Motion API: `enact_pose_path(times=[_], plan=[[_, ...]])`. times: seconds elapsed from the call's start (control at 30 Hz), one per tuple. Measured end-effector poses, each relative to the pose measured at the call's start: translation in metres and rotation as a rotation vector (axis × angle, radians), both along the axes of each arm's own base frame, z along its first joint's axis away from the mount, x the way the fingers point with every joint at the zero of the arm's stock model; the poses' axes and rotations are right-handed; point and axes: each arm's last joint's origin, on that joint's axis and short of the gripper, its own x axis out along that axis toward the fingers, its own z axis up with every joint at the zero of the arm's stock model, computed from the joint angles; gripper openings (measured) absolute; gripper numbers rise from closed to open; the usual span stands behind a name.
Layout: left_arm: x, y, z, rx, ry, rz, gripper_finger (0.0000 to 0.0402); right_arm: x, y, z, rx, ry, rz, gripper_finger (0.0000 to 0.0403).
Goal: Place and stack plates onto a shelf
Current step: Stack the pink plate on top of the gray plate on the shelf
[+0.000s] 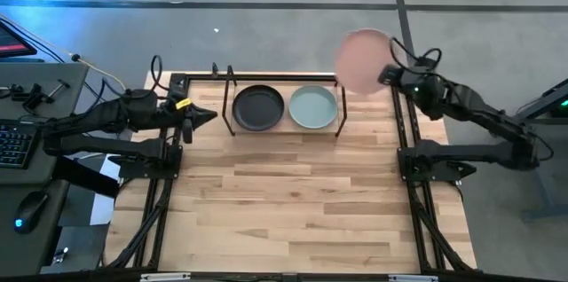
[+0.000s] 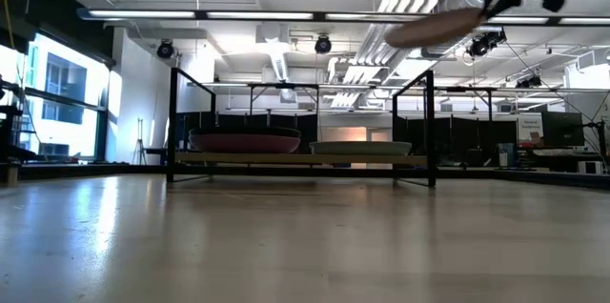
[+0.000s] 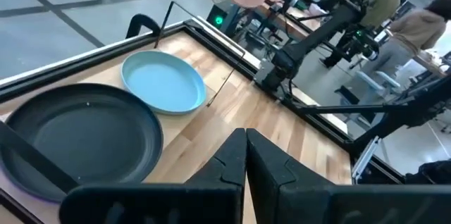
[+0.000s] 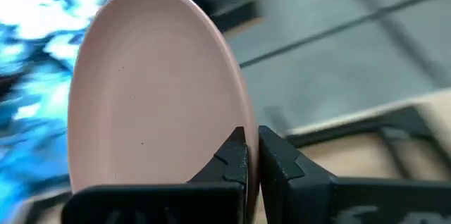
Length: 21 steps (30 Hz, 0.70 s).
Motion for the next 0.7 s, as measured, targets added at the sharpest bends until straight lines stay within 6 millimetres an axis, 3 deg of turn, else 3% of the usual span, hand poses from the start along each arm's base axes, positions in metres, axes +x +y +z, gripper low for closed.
enact_pose_path(times=[0.13,0.33,0.53,0.7], plan=[[0.002,0.0,-0.001,-0.016,0.007,0.003,0.0,-0.015,-0.003,-0.012,0.067,0.094,-0.156,0.0],[0.008,0.001,-0.003,-0.02,0.029,0.004,0.0,-0.016,-0.01,-0.045,0.179,0.249,-0.23,0.0],[0.009,0.0,-0.004,-0.038,0.03,0.0,0.0,-0.013,-0.011,-0.102,0.389,0.309,-0.142,0.0],[0.009,0.0,-0.004,-0.045,0.027,0.001,0.0,-0.013,-0.007,-0.13,0.417,0.171,-0.02,0.0]])
